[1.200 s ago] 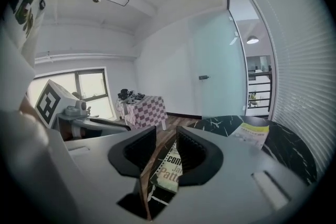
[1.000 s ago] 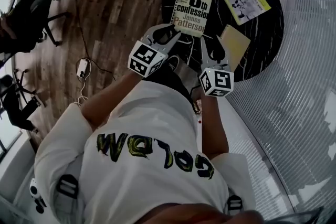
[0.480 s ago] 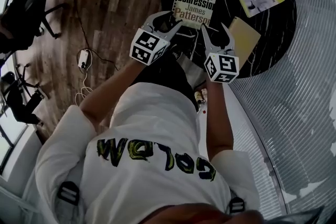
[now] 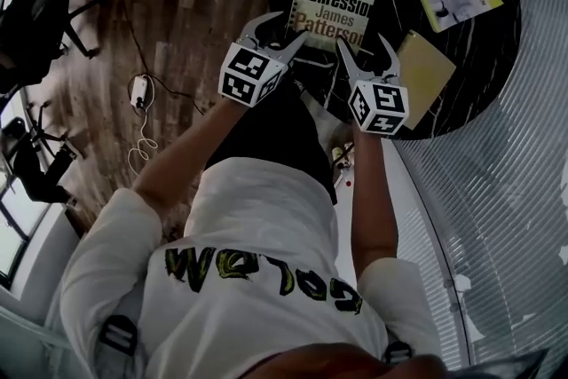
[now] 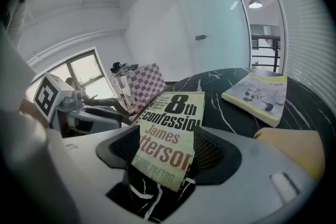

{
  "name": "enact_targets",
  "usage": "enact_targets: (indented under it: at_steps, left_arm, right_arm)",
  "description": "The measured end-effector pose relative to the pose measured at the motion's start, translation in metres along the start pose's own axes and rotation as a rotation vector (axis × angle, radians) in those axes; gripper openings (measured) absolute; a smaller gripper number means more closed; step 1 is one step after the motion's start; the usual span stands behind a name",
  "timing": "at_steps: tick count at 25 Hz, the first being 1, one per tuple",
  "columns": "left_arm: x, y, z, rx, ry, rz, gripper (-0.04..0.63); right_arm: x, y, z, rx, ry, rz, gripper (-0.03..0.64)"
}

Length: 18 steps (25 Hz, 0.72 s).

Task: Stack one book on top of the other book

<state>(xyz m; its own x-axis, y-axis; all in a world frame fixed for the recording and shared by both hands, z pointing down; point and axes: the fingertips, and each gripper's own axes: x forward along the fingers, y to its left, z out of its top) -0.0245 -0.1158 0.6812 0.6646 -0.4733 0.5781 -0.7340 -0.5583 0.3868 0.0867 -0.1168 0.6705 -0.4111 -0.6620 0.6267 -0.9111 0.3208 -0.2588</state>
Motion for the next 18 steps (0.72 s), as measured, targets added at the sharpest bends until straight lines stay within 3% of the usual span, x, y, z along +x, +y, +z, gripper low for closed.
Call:
enact_targets:
  at_steps: [8,15,18]
  left_arm:
    - [0.022,0.017,-0.017,-0.055,0.038,0.027,0.246]
    - [0.039,0.018,-0.028,-0.106,0.068,-0.021,0.253]
    - [0.043,0.017,-0.029,-0.130,0.063,-0.033,0.256]
  right_arm:
    - [0.026,-0.008,-0.024,0.057,0.051,0.017,0.344]
    - [0.040,-0.016,-0.032,0.083,0.069,0.029,0.348]
    - [0.043,-0.018,-0.036,0.093,0.068,0.026,0.320]
